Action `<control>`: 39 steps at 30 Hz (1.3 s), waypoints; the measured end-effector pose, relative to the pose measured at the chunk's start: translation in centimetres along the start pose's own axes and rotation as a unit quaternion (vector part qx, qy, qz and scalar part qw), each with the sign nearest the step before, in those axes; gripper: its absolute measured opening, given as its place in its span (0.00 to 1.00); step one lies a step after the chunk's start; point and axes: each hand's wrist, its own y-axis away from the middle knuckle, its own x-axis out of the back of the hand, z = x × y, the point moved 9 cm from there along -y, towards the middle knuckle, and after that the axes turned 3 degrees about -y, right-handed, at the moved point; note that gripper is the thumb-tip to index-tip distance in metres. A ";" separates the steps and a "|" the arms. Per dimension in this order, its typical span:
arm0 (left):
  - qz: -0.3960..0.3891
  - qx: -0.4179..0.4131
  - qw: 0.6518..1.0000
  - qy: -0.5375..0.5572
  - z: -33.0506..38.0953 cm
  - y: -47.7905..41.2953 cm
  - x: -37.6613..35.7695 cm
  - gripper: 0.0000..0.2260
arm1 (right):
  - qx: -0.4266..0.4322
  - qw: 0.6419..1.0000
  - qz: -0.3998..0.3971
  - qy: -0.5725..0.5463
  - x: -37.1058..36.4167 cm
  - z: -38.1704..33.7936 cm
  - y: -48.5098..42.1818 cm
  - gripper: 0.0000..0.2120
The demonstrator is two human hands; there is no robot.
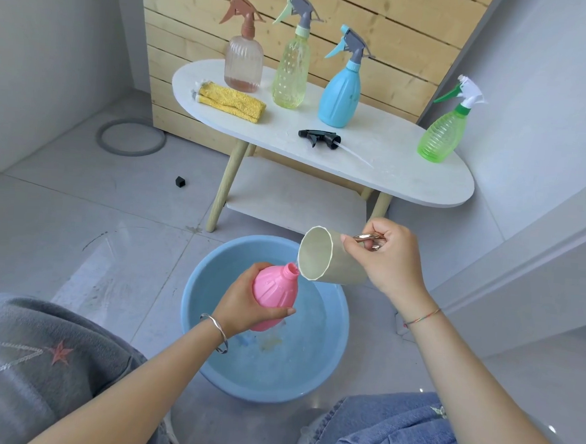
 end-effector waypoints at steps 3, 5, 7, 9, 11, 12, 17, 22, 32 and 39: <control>0.000 0.002 1.000 0.000 -0.1 0.0 0.0 0.32 | 0.021 1.000 -0.007 0.020 -0.2 -0.4 0.0 0.19; -0.001 0.001 1.000 -0.001 -0.1 0.0 0.1 0.32 | 0.033 0.999 -0.009 0.028 -0.3 -0.7 -0.1 0.19; -0.004 0.001 1.000 -0.002 -0.1 0.0 0.0 0.33 | 0.044 0.998 -0.009 0.035 -0.4 -0.9 -0.1 0.19; -0.006 0.004 1.000 -0.003 -0.1 0.1 -0.1 0.33 | 0.058 0.997 -0.012 0.042 -0.5 -1.2 -0.1 0.19; -0.007 0.006 1.000 -0.005 -0.1 0.1 -0.1 0.33 | 0.069 0.997 -0.015 0.043 -0.7 -1.5 -0.1 0.20; -0.008 0.006 1.000 -0.007 -0.1 0.1 -0.2 0.33 | 0.075 0.996 -0.017 0.042 -0.8 -1.6 -0.1 0.20; -0.005 0.010 1.000 -0.001 0.0 0.2 0.0 0.33 | 0.107 0.992 -0.025 0.058 -1.1 -2.2 -0.1 0.19; -0.012 0.010 1.000 -0.005 0.0 0.3 -0.2 0.32 | 0.133 0.988 -0.026 0.069 -1.2 -2.8 0.0 0.18; -0.012 0.012 1.000 -0.003 -0.5 0.2 -0.4 0.33 | 0.174 0.979 -0.043 0.097 -2.0 -3.6 0.4 0.18; -0.015 0.012 1.000 -0.004 -0.7 0.2 -0.5 0.33 | 0.236 0.961 -0.048 0.135 -3.0 -4.9 1.1 0.18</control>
